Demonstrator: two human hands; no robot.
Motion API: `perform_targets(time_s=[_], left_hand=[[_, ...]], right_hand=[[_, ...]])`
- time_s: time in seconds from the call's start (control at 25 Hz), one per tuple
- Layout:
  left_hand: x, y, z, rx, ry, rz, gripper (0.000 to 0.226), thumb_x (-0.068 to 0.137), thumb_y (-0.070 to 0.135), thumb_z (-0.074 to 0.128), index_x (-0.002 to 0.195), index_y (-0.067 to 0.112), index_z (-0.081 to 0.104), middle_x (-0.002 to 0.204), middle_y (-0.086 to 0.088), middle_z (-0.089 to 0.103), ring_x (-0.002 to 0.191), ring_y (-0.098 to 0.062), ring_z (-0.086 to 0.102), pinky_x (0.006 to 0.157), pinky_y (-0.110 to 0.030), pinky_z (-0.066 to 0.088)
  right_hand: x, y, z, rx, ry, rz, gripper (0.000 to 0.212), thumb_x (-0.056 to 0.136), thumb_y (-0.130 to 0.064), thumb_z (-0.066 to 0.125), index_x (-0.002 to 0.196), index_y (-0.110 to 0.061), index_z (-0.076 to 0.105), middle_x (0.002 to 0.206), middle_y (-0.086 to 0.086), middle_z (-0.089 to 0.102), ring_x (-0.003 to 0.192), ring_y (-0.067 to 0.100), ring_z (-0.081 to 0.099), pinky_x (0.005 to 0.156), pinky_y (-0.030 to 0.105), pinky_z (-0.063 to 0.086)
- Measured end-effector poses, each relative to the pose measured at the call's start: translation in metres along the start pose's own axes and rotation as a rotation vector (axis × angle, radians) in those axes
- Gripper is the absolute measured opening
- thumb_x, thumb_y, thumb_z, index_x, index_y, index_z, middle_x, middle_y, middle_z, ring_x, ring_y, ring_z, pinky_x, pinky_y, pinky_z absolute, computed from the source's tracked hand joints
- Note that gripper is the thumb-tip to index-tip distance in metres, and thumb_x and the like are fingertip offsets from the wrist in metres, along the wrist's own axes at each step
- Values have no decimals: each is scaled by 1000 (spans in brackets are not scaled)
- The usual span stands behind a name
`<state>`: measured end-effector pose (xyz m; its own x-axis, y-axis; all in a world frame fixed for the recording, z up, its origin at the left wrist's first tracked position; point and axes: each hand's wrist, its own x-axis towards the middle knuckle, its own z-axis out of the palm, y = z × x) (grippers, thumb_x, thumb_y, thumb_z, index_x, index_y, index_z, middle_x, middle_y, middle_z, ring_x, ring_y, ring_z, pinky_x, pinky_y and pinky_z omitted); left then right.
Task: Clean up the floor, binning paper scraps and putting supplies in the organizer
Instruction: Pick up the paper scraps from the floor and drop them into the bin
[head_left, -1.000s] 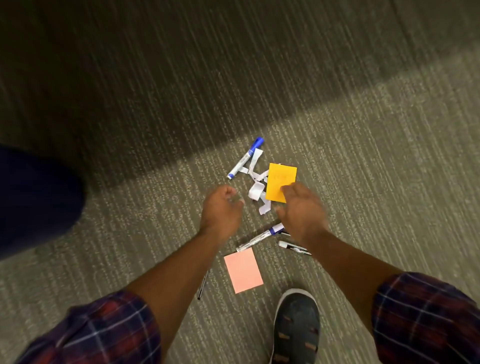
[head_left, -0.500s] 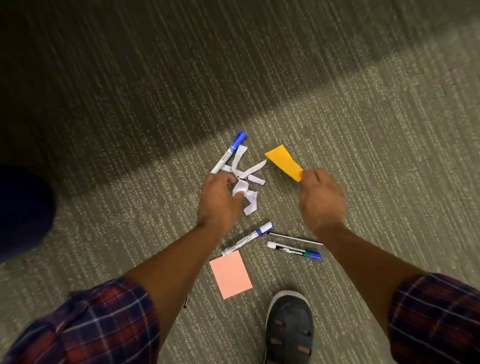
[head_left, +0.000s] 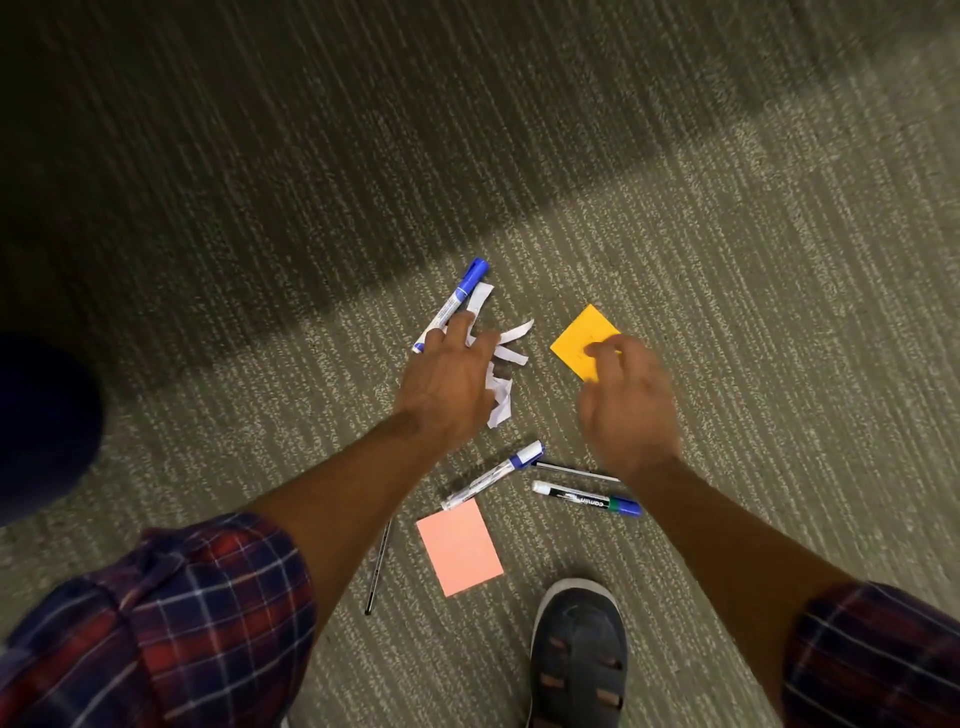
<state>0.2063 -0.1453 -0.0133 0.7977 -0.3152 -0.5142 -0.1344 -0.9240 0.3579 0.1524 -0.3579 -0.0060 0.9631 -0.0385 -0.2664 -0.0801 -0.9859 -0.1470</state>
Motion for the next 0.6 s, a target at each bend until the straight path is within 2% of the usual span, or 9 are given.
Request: perform_targets(time_s=[0.08, 0.2, 0.32, 0.44, 0.52, 0.6], left_hand=[[4, -1, 0, 48, -9, 20, 77, 88, 28, 76, 152, 24, 36, 165, -8, 22, 140, -35, 39, 103, -50, 53], [6, -7, -1, 32, -3, 12, 90, 83, 21, 83, 157, 19, 33, 161, -9, 26, 138, -31, 42, 106, -46, 53], [4, -14, -1, 85, 23, 58, 85, 86, 18, 80, 157, 15, 34, 154, -11, 31, 132, -28, 47, 109, -41, 51], [2, -19, 6, 124, 99, 103, 66, 93, 10, 68, 153, 13, 40, 143, -12, 41, 124, -27, 50, 105, -39, 51], [-1, -20, 9, 129, 144, 126, 54, 94, 5, 62, 146, 13, 49, 135, -10, 49, 119, -26, 51, 100, -38, 53], [-3, -22, 10, 124, 162, 165, 43, 94, 2, 62, 136, 11, 59, 132, -10, 54, 118, -26, 53, 99, -37, 53]], right_hand=[[13, -29, 0, 116, -78, -163, 57, 88, -35, 66, 137, -10, 51, 141, 14, 52, 122, 35, 53, 98, 48, 49], [32, -62, 3, 108, -305, -242, 105, 74, -58, 78, 155, -12, 29, 159, 10, 34, 139, 35, 39, 106, 50, 44], [38, -74, 11, 5, -358, -255, 115, 71, -57, 82, 158, -14, 19, 161, 10, 26, 139, 36, 35, 111, 48, 42], [41, -77, 18, -43, -325, -256, 95, 76, -40, 84, 152, -16, 32, 152, 13, 32, 130, 37, 40, 106, 47, 48], [40, -77, 24, -3, -278, -243, 65, 82, -23, 79, 138, -18, 47, 137, 13, 41, 119, 35, 46, 94, 45, 53], [36, -75, 24, 6, -240, -252, 37, 85, -8, 71, 119, -16, 59, 119, 11, 49, 102, 29, 53, 79, 38, 52]])
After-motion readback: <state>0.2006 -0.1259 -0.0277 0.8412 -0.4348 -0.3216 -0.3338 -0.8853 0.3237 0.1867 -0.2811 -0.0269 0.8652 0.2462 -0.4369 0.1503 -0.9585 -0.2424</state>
